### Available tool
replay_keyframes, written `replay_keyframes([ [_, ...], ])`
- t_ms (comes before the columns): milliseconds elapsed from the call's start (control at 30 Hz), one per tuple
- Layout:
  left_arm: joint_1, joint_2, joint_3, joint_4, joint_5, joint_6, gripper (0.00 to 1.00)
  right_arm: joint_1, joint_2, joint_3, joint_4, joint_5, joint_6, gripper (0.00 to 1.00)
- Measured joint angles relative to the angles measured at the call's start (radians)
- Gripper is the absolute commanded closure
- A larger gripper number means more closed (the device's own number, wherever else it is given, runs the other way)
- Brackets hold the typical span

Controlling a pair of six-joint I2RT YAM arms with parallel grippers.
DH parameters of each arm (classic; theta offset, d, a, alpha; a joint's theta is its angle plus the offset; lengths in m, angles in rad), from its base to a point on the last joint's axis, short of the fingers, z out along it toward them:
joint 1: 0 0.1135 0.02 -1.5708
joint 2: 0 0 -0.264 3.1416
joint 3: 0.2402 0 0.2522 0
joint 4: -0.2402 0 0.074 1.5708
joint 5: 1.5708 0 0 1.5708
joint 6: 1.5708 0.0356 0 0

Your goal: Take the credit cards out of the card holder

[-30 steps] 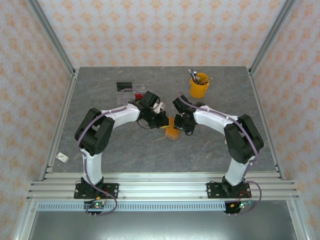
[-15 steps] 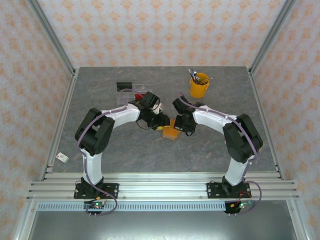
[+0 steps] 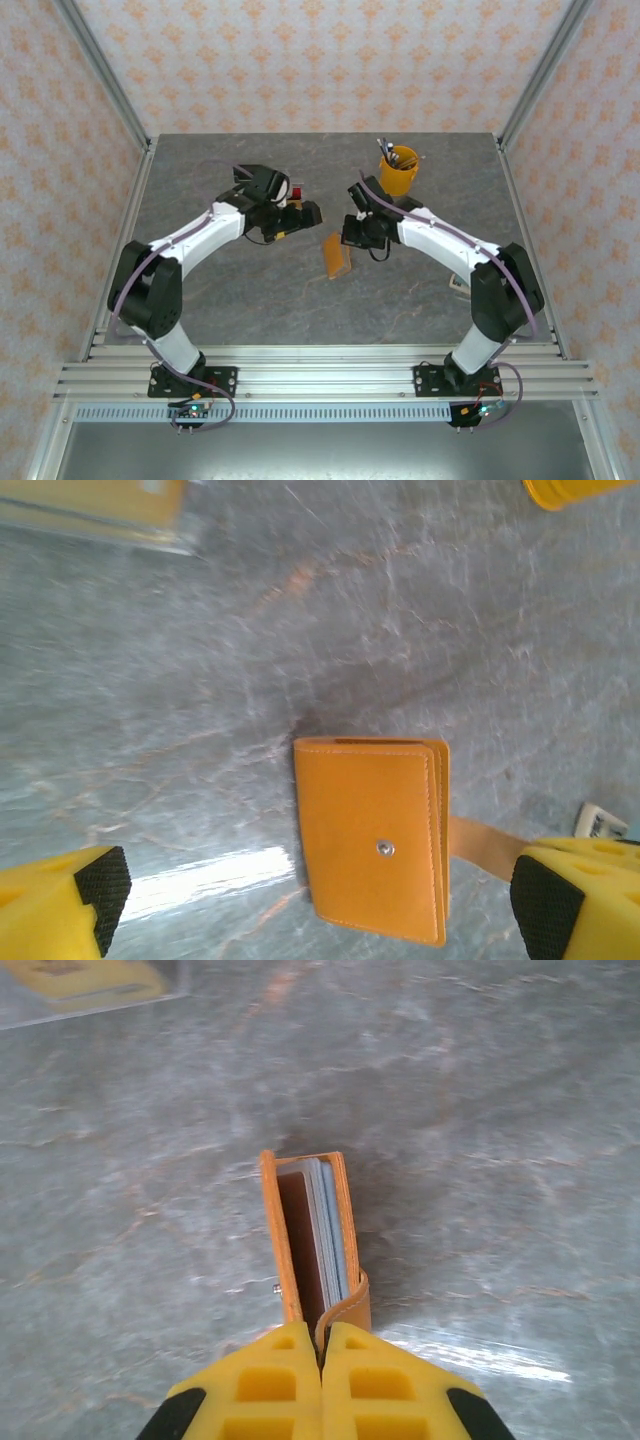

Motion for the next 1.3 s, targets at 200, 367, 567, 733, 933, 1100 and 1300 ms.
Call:
replay_keyframes([
  [200,0.007,-0.049,-0.059,-0.007,-0.073,-0.010,0.00,0.012,0.016,0.034,0.036,-0.069,-0.006,1.00],
  [367,0.009,-0.049,-0.097,-0.006,-0.084,-0.032,0.00,0.012,0.025,0.034,0.042,-0.094,-0.006,1.00],
  [567,0.008,-0.049,-0.101,0.010,-0.069,-0.046,0.03,0.012,0.025,0.034,0.051,-0.105,-0.006,1.00],
  [733,0.008,-0.049,-0.111,0.041,-0.036,-0.061,0.26,0.012,0.026,0.034,0.054,-0.115,-0.002,1.00],
  [933,0.005,-0.045,-0.113,0.087,0.039,-0.074,0.49,0.012,0.046,0.037,0.046,-0.107,0.004,1.00],
  [1100,-0.018,-0.043,-0.112,0.109,0.074,-0.074,0.61,0.012,0.050,0.037,0.042,-0.099,0.005,1.00],
  [1300,-0.090,0.021,-0.064,0.114,0.111,-0.073,0.78,0.012,0.050,0.037,0.042,-0.099,0.009,1.00],
])
